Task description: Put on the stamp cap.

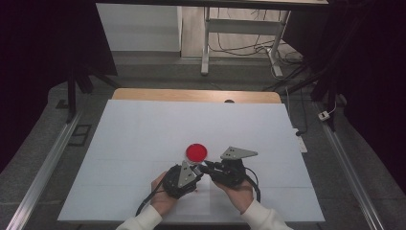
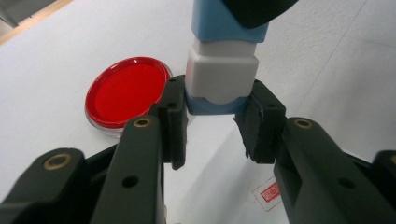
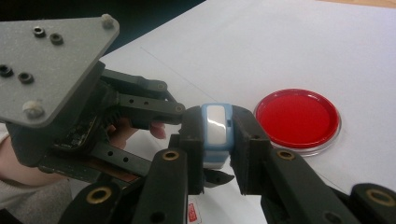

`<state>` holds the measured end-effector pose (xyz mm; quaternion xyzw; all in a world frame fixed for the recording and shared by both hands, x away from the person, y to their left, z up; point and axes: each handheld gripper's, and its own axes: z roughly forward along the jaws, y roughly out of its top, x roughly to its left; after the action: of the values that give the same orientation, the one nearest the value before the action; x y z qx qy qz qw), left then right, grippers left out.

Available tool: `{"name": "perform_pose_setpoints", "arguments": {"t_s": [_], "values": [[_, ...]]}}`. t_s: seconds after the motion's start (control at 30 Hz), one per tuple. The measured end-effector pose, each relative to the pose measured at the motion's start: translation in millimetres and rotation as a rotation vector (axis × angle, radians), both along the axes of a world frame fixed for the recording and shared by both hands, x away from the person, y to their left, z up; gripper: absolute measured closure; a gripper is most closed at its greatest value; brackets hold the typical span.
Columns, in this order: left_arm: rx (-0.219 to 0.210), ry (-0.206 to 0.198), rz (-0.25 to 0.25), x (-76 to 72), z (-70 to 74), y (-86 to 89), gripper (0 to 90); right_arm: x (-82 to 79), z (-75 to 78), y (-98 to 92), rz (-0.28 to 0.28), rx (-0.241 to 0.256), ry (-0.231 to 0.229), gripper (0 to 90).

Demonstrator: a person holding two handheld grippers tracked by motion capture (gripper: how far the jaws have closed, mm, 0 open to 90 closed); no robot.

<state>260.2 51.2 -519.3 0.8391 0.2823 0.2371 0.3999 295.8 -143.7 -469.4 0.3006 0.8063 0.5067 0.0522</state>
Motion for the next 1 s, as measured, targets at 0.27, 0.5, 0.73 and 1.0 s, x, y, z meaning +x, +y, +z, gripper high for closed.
{"name": "perform_pose_setpoints", "arguments": {"t_s": [0.27,0.5,0.73,1.0], "values": [[-0.027,0.029,0.003,1.9,1.8,5.7,52.9,-0.8,1.0,-1.9,0.000,0.010,-0.029,75.3],[-0.063,0.078,-0.004,2.3,4.8,13.9,41.9,-1.4,3.5,-4.6,0.002,0.007,-0.074,75.3],[-0.098,0.127,-0.008,-0.6,10.1,29.3,33.8,-0.4,4.3,-7.4,0.012,0.009,-0.095,75.2],[-0.145,0.144,0.001,-6.2,16.0,55.3,32.6,1.9,6.2,-11.3,0.022,0.003,-0.128,75.2]]}}
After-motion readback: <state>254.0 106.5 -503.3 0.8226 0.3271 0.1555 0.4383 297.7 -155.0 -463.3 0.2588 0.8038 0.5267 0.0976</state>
